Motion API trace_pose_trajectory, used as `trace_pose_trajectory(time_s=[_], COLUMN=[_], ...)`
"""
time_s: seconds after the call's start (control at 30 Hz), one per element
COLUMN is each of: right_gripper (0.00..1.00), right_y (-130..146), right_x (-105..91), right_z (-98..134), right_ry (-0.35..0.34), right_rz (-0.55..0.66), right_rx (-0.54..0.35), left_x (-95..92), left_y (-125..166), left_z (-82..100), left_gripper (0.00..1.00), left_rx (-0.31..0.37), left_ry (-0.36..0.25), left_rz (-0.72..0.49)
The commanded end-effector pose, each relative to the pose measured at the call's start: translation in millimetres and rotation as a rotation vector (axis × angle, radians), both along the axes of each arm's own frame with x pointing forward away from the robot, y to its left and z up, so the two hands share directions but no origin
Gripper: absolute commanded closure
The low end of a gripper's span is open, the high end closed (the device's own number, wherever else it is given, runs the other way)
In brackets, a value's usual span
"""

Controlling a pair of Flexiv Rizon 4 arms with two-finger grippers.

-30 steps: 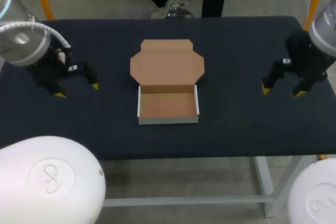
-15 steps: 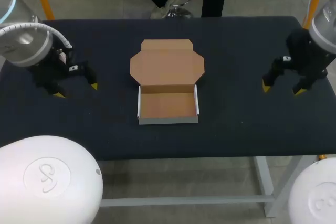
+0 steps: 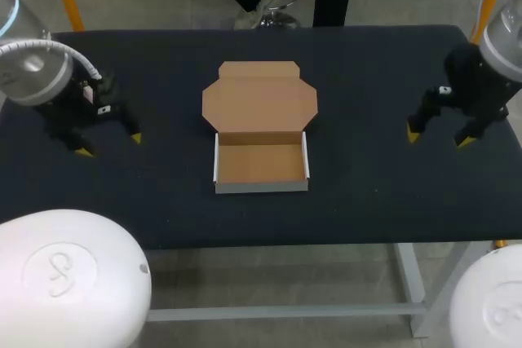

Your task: Assemble the packaging by folding the flat box into shape, placing the metal phone stand inside, and closing the box properly

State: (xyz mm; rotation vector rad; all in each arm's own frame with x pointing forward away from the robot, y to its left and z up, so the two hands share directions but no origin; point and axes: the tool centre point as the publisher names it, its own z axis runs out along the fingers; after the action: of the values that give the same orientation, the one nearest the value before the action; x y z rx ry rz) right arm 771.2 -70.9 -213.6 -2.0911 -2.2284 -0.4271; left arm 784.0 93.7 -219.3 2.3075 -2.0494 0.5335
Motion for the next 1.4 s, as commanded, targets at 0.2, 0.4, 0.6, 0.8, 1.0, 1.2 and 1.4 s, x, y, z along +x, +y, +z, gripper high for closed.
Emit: trace_pose_trajectory(time_s=[0.2,0.4,0.6,0.8,1.0,1.2,1.4], right_gripper=[0.0,0.0,0.0,0.0,0.0,0.0,0.0], right_y=[-1,-1,-1,-1,-1,-1,-1], right_x=[-1.0,-1.0,-1.0,-1.0,-1.0,-1.0,-1.0], right_z=[2,2,2,2,2,2,2], right_ry=[0.003,0.003,0.003,0.003,0.003,0.003,0.003], right_rz=[0.001,0.001,0.001,0.001,0.001,0.001,0.001], right_rx=[-0.001,-0.001,-0.001,-0.001,-0.001,-0.001,-0.001], left_x=[30.0,39.2,45.6,52.8,64.4,64.4,64.4], left_y=[13,25,40,57,76,76,76], left_z=[-22.1,-38.0,-54.7,-72.7,-92.7,-92.7,-92.7], left_gripper=[0.0,0.0,0.0,0.0,0.0,0.0,0.0], left_rx=[0.016,0.047,0.054,0.04,0.02,0.02,0.02], left_ry=[0.081,0.112,0.149,0.192,0.255,0.255,0.255], left_rz=[-0.023,-0.007,-0.009,-0.013,-0.007,-0.007,-0.007])
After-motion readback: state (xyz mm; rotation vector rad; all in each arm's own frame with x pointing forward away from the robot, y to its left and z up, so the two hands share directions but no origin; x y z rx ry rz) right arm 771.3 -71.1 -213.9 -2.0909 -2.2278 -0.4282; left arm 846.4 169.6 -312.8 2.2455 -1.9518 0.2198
